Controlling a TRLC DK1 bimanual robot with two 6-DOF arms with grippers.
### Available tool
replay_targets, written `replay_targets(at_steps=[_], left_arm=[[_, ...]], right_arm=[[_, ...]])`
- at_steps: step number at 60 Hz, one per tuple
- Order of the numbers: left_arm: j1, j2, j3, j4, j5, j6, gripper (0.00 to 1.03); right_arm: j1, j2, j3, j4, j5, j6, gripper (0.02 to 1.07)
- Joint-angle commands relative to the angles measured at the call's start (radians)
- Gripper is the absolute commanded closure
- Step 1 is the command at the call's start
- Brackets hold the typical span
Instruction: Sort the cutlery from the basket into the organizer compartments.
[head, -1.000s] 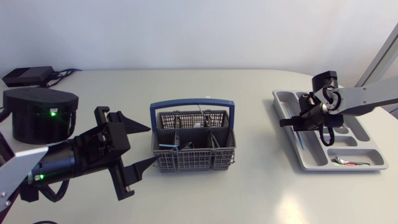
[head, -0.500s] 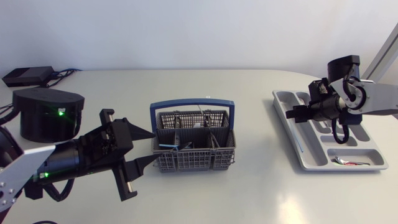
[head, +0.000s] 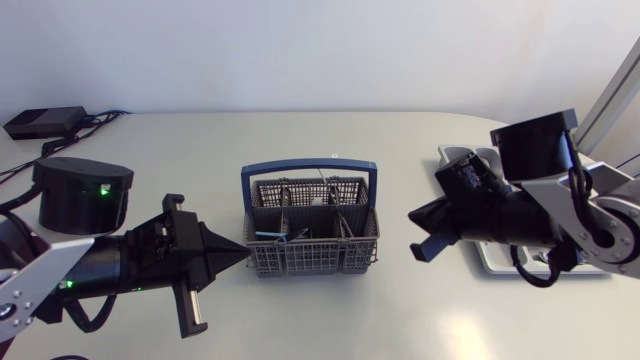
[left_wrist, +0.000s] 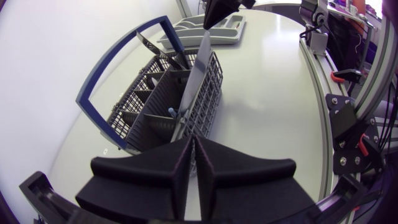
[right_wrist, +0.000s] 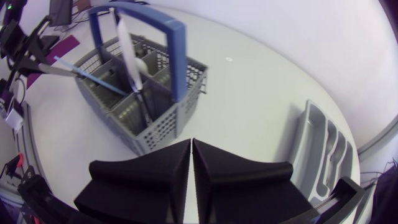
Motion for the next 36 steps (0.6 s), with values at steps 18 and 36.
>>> replay_targets(at_steps=[18,36], left_arm=[[0.007,0.147,-0.019,-0.007,0.062,0.056,1.0],[0.021,0.264,0.01,0.097,0.065,0.063,1.0]], right_arm=[[0.18,-0.028,-0.074,-0.043,-0.115,-0.033,1.01],[0.191,0.109,-0.045,0.049,-0.106,-0.034,1.01]])
